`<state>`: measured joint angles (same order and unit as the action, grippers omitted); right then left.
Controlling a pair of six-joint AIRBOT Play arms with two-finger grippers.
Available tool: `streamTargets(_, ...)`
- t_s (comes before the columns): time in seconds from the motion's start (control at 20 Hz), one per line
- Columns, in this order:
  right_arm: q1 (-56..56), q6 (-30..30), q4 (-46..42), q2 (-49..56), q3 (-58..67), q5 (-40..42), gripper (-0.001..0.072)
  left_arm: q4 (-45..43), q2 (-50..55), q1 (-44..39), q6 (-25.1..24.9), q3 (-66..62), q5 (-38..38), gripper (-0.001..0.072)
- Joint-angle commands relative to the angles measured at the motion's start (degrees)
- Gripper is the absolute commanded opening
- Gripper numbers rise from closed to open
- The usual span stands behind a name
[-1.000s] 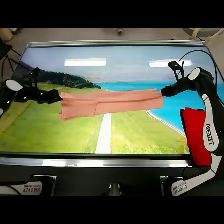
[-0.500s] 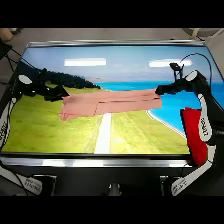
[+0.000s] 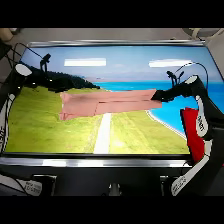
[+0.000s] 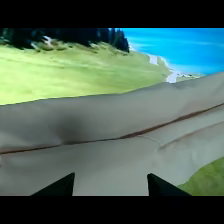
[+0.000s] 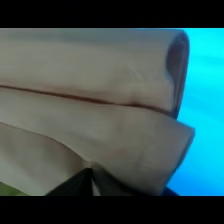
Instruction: Fold the shirts.
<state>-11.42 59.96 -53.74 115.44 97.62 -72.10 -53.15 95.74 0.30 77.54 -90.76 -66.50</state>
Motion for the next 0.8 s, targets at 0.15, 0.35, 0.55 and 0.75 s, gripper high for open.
streamTargets(0.15,1.29,-5.66,5.07,-5.55,0.11,-1.44,0.0015,0.33,1.99,-10.16,-0.24,-0.15,5.57,0.0029)
streamTargets(0.35,3.02,-5.77,4.52,-18.05,0.09,-7.69,0.0014,8.39,7.69,-17.66,1.53,-0.17,14.82,0.0027)
streamTargets(0.55,7.93,-4.39,2.19,-29.62,0.09,-8.96,0.0016,23.34,14.78,-24.02,0.66,-0.22,17.64,0.0027)
streamTargets(0.75,11.82,-2.56,0.55,-36.57,0.09,-10.75,0.0017,33.07,19.32,-31.10,0.15,-0.24,20.55,0.0028)
